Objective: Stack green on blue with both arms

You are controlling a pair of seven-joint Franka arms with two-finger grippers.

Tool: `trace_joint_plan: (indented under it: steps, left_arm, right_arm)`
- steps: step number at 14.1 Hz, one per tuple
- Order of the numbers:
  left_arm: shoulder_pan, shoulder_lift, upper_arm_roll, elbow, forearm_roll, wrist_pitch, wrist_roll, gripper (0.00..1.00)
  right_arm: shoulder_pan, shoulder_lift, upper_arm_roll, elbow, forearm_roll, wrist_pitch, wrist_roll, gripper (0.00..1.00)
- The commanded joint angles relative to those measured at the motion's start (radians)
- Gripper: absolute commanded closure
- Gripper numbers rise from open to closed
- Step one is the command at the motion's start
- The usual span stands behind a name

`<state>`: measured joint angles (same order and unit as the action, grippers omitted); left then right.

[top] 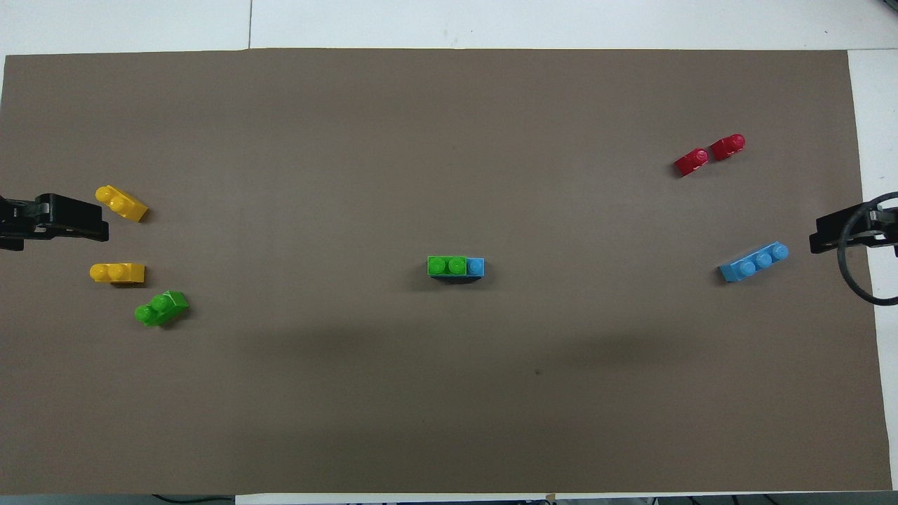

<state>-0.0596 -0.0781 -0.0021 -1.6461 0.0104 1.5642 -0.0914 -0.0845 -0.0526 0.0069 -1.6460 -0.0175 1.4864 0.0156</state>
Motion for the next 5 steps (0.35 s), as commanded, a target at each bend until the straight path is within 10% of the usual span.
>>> trace_joint_plan:
  steps: [1, 5]
  left_arm:
    - [-0.005, -0.029, 0.011, -0.029, -0.015, 0.002, 0.013, 0.00]
    - [-0.003, -0.029, 0.013, -0.029, -0.015, 0.002, 0.013, 0.00]
  right_arm:
    - [-0.001, -0.004, 0.008, 0.005, -0.002, -0.014, 0.046, 0.00]
    - [-0.001, -0.006, 0.010, 0.005, -0.001, -0.012, 0.079, 0.00]
